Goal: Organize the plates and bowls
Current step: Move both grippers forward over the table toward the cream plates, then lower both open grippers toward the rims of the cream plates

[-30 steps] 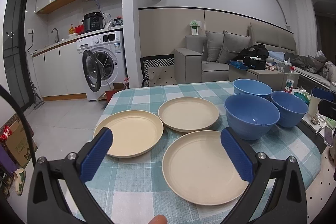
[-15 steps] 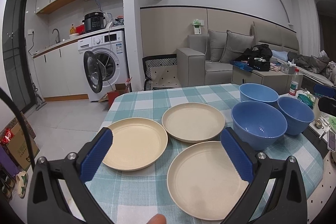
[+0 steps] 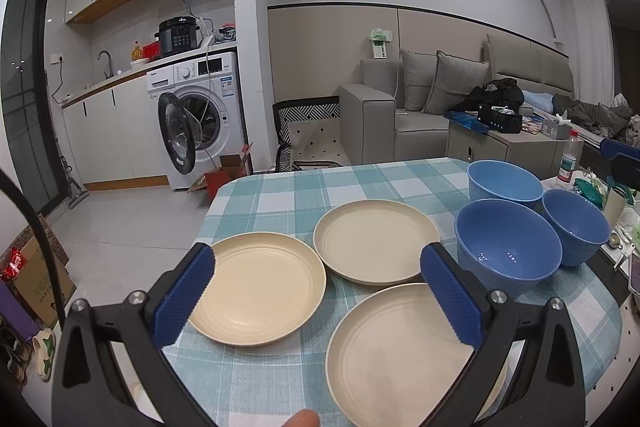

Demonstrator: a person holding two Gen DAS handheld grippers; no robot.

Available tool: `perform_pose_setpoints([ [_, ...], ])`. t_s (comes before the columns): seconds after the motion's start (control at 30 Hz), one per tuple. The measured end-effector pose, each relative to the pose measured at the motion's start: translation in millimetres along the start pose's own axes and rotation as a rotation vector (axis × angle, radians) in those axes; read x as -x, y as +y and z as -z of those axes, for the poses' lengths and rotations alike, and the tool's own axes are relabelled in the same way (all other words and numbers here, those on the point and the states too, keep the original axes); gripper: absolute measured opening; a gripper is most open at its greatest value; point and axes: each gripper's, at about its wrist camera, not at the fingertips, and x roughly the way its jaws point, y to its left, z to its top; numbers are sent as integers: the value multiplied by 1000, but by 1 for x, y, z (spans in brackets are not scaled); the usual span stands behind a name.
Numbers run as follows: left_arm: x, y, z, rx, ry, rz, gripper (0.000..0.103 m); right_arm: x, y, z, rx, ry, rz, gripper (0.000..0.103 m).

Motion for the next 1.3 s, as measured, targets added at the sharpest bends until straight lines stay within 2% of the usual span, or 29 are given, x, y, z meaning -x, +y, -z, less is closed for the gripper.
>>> perform_pose_setpoints([
  [0.17, -8, 4, -6, 7, 11, -14, 103, -13, 0, -11, 12, 14, -5, 103],
  [0.83, -44, 17, -24, 37, 72, 13, 103, -62, -4, -44, 10, 63, -22, 103],
  [1.3, -63, 17, -40, 19, 77, 16, 103, -97, -9, -63, 12, 104, -23, 103],
])
